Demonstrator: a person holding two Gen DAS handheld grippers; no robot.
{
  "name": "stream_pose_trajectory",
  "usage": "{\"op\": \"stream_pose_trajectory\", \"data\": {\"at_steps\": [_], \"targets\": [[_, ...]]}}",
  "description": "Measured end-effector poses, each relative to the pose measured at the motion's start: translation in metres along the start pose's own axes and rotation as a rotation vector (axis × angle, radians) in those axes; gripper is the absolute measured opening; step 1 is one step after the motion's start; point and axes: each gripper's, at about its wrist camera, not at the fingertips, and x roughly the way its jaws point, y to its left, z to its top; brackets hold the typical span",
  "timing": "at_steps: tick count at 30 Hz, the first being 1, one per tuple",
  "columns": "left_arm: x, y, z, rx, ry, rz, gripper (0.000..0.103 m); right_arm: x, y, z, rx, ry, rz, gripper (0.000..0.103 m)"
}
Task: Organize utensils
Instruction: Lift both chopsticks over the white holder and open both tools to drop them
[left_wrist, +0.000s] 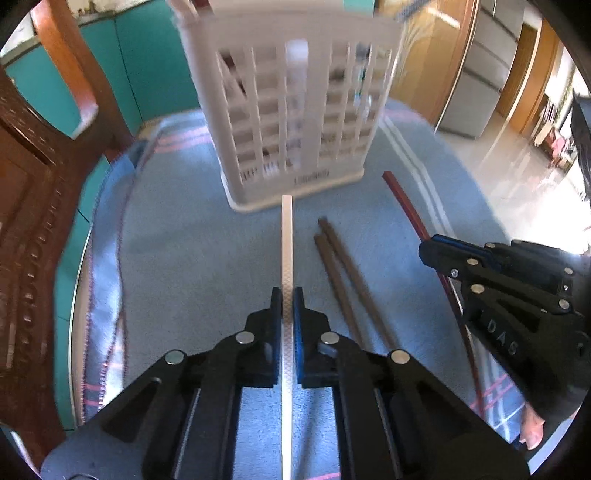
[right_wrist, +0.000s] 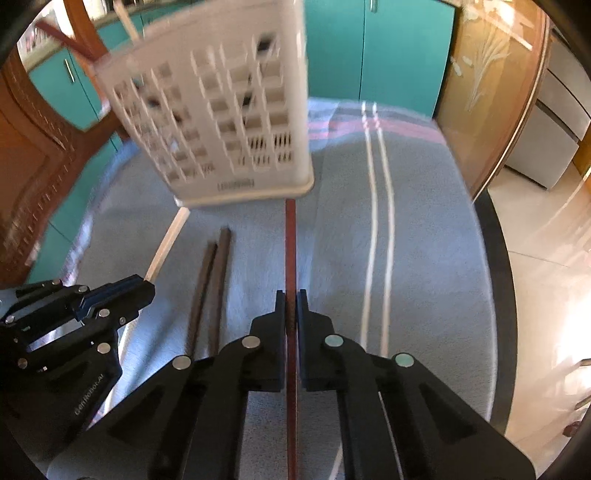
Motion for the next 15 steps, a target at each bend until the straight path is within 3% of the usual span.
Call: {"op": "stream_pose_trajectory", "data": {"at_steps": [6, 15], "targets": [[-0.069, 0.000, 0.013, 0.018, -0.189, 0.022, 0.007, -0.066, -0.013, 0.011, 0.030, -0.138, 0.100, 0.006], [-0.209, 0.010, 0.047, -0.036, -0.570, -0.078, 0.007, -0.198, -0.019, 0.041, 0.067, -0.469, 0.219, 0.007]]}}
